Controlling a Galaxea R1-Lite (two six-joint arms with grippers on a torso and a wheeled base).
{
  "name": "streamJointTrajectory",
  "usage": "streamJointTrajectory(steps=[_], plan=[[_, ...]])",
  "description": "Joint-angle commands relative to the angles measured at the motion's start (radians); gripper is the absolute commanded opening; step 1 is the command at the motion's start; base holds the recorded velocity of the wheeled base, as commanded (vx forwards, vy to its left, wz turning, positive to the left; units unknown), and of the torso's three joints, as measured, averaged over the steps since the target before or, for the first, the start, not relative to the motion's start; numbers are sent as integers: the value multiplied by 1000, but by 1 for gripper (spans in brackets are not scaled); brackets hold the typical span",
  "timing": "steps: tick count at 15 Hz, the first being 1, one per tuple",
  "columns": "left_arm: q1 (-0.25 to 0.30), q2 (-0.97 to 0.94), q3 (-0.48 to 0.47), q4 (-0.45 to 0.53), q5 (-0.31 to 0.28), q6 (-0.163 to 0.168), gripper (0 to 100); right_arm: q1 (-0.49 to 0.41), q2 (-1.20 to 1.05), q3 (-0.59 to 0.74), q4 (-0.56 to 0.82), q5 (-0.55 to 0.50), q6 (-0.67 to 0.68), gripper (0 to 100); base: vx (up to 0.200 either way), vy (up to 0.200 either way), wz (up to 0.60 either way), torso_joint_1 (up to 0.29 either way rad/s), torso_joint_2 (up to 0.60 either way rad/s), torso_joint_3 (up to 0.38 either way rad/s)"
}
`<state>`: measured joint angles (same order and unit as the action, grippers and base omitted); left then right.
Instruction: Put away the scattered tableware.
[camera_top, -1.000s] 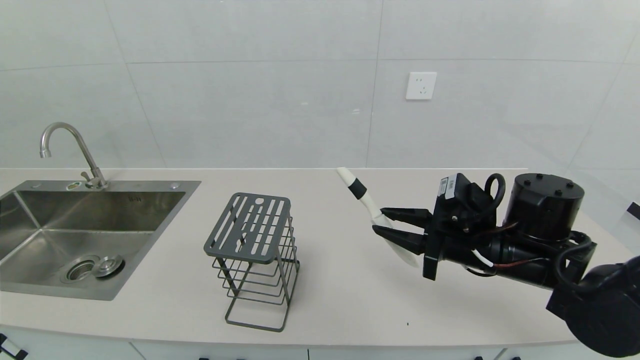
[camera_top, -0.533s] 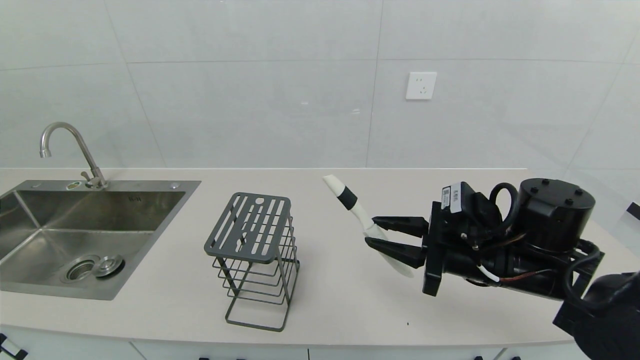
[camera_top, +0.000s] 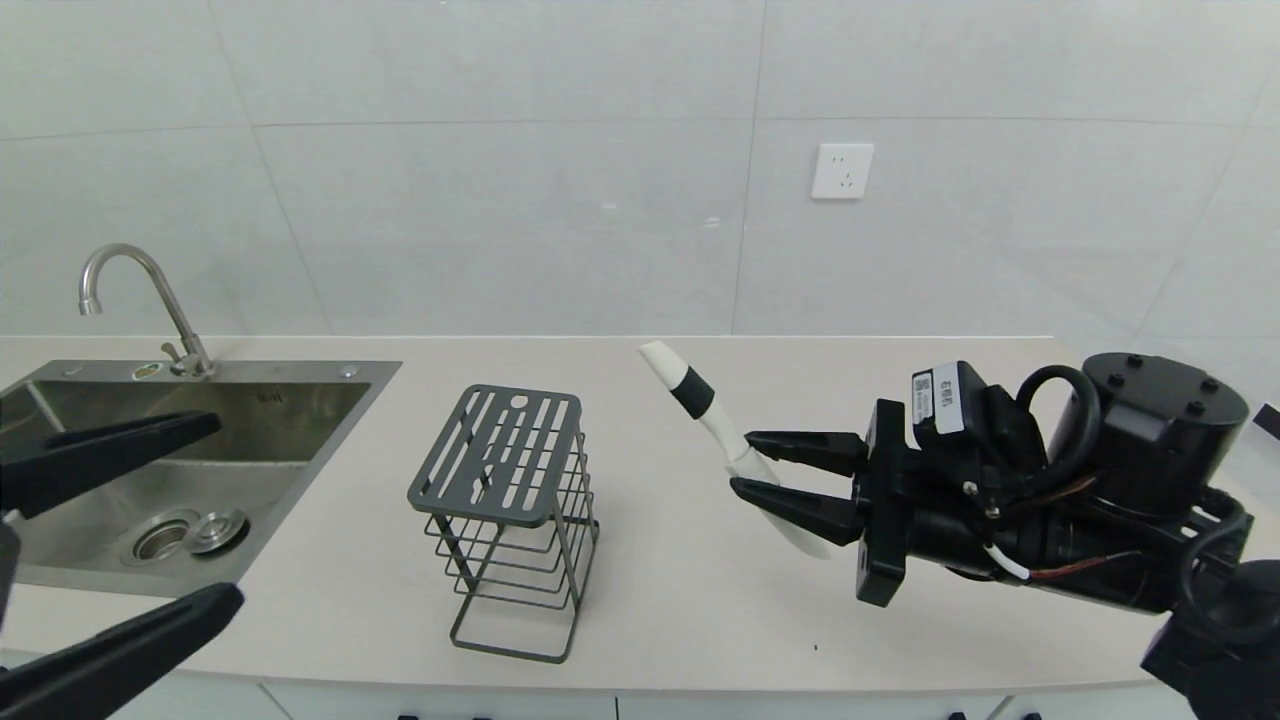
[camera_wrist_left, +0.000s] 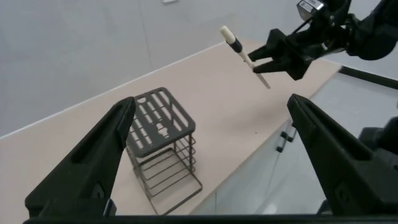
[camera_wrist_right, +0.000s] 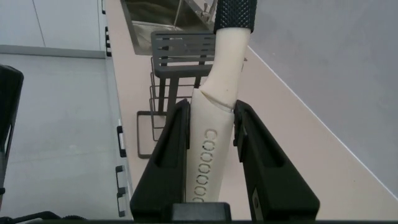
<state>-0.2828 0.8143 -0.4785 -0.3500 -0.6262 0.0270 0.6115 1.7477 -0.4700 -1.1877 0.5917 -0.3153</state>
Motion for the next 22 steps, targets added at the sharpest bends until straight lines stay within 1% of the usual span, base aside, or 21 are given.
streamJointTrajectory(steps=[1, 2, 3, 4, 6, 7, 9, 10, 12, 14, 15, 16, 18, 19, 20, 21, 22], plan=[[-22, 195, -6, -73, -69, -1, 100, -7, -17, 45, -24, 0, 4, 0, 0, 0, 0, 0, 0, 0], [-26, 233, -8, -110, -98, -1, 100, -9, -16, 53, -43, -1, 5, 0, 0, 0, 0, 0, 0, 0], [-29, 289, -5, -176, -130, 4, 100, -10, -16, 57, -69, -1, 13, 0, 0, 0, 0, 0, 0, 0], [-39, 332, -3, -221, -138, 5, 100, -12, -16, 56, -92, -1, 32, 0, 0, 0, 0, 0, 0, 0], [-81, 385, -9, -267, -139, 4, 100, -10, -5, 50, -161, 2, 70, 0, 0, 0, 0, 0, 0, 0], [-130, 434, -23, -317, -139, 2, 100, -1, 23, 42, -214, 2, 117, 0, 0, 0, 0, 0, 0, 0], [-205, 503, -28, -411, -139, 1, 100, -1, 59, 51, -283, 2, 145, 0, 0, 0, 0, 0, 0, 0], [-225, 533, -28, -448, -138, 1, 100, -2, 64, 54, -300, 2, 150, 0, 0, 0, 0, 0, 0, 0], [-245, 609, -29, -547, -138, 1, 100, -1, 64, 56, -345, 2, 174, 0, 0, 0, 0, 0, 0, 0], [-254, 678, -29, -652, -139, -6, 100, -1, 64, 59, -357, 2, 183, 0, 0, 0, 0, 0, 0, 0], [-257, 692, -29, -672, -139, -13, 100, -1, 64, 60, -357, 2, 183, 0, 0, 0, 0, 0, 0, 0], [-277, 729, -31, -747, -141, -62, 100, 1, 62, 67, -375, 2, 185, 0, 0, 0, 0, 0, 0, 0], [-319, 776, -60, -865, -168, -188, 100, 13, 61, 73, -383, 2, 200, 0, 0, 0, 0, 0, 0, 0], [-326, 795, -68, -906, -175, -225, 100, 13, 61, 73, -383, 2, 202, 0, 0, 0, 0, 0, 0, 0], [-337, 838, -88, -969, -176, -277, 100, 16, 58, 71, -383, 2, 202, 0, 0, 0, 0, 0, 0, 0], [-338, 867, -100, -1009, -176, -299, 100, 24, 53, 71, -383, 2, 202, 0, 0, 0, 0, 0, 0, 0], [-342, 895, -103, -1044, -175, -308, 100, 27, 52, 65, -383, 2, 202, 0, 0, 0, 0, 0, 0, 0]])
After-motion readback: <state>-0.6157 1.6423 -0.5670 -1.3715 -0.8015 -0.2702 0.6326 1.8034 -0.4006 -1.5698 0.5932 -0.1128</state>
